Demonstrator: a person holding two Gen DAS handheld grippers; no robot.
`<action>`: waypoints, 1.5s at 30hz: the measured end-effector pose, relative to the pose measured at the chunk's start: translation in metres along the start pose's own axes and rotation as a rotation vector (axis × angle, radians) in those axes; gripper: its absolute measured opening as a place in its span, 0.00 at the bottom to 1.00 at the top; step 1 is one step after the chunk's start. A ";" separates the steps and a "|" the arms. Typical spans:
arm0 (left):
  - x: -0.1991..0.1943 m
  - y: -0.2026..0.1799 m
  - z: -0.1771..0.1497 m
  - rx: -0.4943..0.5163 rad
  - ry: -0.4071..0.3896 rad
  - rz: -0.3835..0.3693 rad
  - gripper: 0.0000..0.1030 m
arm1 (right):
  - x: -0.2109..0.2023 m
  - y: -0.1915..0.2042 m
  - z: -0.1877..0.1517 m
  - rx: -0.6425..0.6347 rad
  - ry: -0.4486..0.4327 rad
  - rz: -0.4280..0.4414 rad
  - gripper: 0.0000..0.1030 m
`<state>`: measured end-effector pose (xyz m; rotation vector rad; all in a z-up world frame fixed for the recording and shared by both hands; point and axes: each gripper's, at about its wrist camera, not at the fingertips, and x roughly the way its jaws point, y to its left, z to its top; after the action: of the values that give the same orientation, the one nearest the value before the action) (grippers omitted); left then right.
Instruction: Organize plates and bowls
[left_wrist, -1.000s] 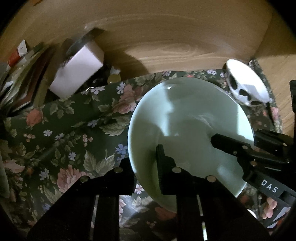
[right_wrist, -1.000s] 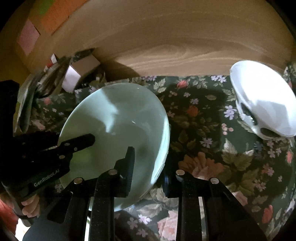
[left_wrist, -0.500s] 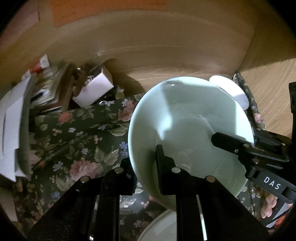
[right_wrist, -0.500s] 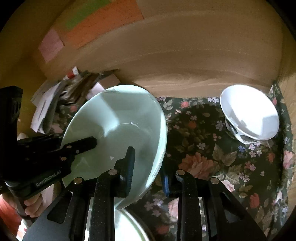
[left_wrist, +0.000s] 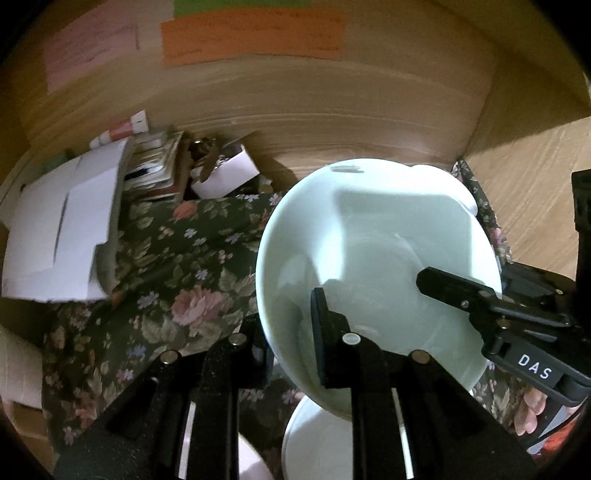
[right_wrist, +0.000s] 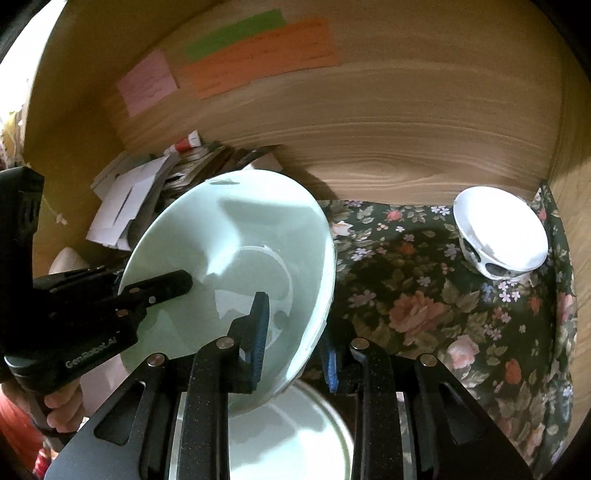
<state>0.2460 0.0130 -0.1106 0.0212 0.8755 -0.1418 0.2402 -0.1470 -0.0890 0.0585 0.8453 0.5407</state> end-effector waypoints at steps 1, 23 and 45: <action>-0.004 0.002 -0.003 -0.001 -0.003 0.001 0.16 | -0.001 0.003 -0.001 -0.003 0.000 0.002 0.23; -0.061 0.079 -0.083 -0.117 -0.015 0.084 0.16 | 0.019 0.095 -0.033 -0.112 0.031 0.115 0.23; -0.075 0.123 -0.141 -0.191 0.036 0.155 0.17 | 0.058 0.146 -0.061 -0.183 0.156 0.229 0.23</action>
<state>0.1074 0.1540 -0.1486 -0.0867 0.9164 0.0874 0.1641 -0.0031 -0.1329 -0.0563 0.9438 0.8442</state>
